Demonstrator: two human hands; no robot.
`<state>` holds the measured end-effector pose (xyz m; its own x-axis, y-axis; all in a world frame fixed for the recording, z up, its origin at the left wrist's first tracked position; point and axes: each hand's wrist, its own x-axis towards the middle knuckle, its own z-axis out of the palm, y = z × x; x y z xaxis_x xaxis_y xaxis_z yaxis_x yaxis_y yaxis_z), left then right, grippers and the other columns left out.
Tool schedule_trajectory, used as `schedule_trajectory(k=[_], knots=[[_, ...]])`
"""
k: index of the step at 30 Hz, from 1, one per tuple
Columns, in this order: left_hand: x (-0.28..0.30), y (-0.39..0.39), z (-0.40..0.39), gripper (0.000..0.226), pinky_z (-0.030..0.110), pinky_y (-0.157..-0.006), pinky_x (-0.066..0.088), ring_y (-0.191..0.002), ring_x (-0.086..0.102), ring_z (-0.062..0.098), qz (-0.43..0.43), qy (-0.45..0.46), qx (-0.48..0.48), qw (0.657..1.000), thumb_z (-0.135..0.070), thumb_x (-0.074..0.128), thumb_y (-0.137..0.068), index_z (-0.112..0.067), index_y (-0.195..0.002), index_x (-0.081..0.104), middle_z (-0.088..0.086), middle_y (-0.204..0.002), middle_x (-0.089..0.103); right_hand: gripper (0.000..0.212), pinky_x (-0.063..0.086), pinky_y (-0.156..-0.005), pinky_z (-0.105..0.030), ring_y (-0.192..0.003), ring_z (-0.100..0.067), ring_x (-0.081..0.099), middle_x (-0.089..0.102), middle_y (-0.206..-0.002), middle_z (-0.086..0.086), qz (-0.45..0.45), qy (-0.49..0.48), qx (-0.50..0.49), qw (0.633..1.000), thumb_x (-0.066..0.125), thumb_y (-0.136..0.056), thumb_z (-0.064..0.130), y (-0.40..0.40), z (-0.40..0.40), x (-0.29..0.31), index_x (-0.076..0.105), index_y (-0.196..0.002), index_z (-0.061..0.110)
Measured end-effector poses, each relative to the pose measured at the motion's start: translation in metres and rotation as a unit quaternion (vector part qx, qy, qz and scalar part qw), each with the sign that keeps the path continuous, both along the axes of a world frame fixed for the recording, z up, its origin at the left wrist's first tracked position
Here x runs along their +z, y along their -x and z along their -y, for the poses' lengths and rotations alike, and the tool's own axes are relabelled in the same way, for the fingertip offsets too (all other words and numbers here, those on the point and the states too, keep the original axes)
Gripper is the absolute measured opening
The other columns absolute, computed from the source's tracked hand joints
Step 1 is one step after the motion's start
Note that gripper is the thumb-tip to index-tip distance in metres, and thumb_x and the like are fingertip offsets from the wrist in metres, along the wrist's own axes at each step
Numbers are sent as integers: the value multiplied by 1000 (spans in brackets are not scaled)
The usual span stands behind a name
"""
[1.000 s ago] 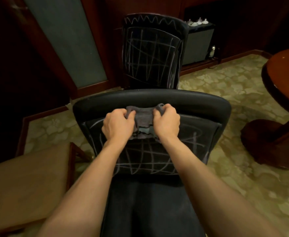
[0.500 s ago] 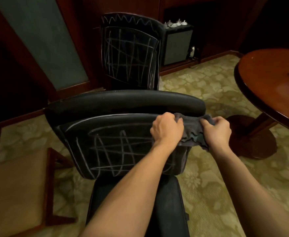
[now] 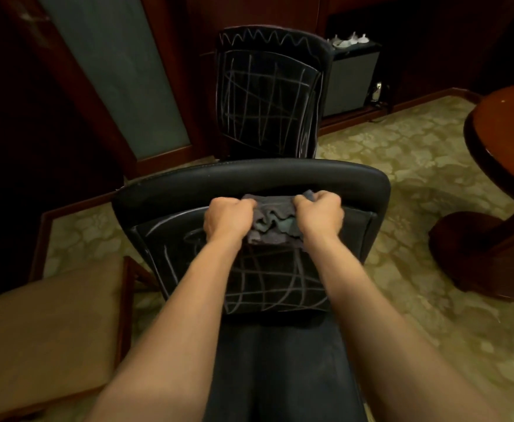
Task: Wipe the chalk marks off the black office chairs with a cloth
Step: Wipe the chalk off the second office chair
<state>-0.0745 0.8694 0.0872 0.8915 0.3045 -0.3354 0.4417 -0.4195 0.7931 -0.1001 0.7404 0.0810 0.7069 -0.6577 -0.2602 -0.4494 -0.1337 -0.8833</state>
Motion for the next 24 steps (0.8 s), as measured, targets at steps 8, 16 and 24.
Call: schedule_trajectory(k=[8, 16, 24], knots=[[2, 4, -25, 17, 44, -86, 60, -80, 72, 27, -3, 50, 83, 995, -29, 74, -83, -18, -70, 71, 6, -80, 74, 21, 48, -80, -34, -99, -31, 65, 70, -100, -9, -12, -9, 67, 998, 63, -93, 36, 7, -27, 0, 67, -95, 15], [-10, 43, 139, 34, 28, -68, 44, -81, 64, 26, 5, 59, -97, 993, -38, 66, -90, -10, -70, 69, 7, -86, 73, 25, 58, -77, -46, -78, -31, 68, 66, -70, -8, -11, -36, -125, 991, 70, -79, 28, 62, 128, -14, 58, -62, 14], [-5, 26, 109, 26, 41, -85, 59, -80, 69, 24, -14, 112, -31, 993, -33, 68, -88, -16, -68, 70, 3, -79, 72, 21, 49, -67, -37, -71, -26, 60, 58, -65, -5, -5, -31, -117, 993, 66, -84, 22, 42, 94, -7, 58, -68, 10]])
